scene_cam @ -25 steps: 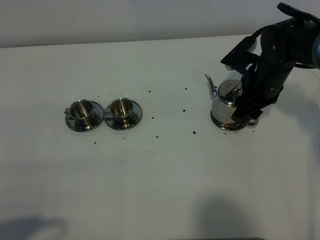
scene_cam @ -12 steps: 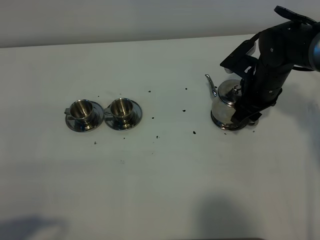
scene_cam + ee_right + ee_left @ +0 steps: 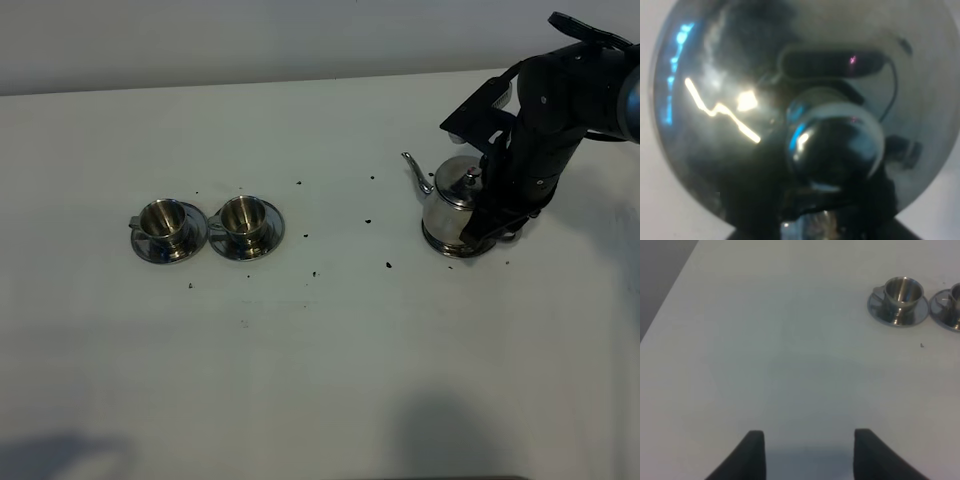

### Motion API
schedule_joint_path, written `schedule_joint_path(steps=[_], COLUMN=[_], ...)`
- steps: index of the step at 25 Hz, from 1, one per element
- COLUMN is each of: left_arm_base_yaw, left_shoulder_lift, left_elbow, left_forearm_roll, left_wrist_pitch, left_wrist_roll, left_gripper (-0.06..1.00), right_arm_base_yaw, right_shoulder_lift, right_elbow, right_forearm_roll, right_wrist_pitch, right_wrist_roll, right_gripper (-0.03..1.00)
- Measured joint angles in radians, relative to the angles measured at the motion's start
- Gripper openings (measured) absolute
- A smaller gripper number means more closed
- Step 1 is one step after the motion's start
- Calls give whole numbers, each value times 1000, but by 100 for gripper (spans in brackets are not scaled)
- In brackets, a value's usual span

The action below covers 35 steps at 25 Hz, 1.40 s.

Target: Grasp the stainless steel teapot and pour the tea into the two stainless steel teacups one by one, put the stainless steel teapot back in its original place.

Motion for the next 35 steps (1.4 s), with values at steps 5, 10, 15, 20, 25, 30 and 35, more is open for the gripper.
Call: schedule_joint_path(steps=[5,10,15,20,25,30,35], left_arm_base_yaw=[0,0,0,0,0,0,0], left_shoulder_lift=[0,0,0,0,0,0,0], left_elbow=[0,0,0,0,0,0,0], left_forearm_roll=[0,0,0,0,0,0,0], left_wrist_pitch=[0,0,0,0,0,0,0], left_wrist_roll=[-1,-1,-1,-1,-1,-1,-1], left_gripper=[44,44,44,44,44,44,44], right_arm_base_yaw=[0,0,0,0,8,84,188], right_shoulder_lift=[0,0,-9,-13,-13,-13,-13], right_elbow=[0,0,-9,-60,-107,-187,-259], right_forearm_roll=[0,0,3,12,13,7,-29], right_wrist_pitch=[-3,-3,28,75,105,109,74], right_wrist_roll=[2,2,2,2,-5,-70,-156], right_gripper=[18,18,18,18,18,18,18])
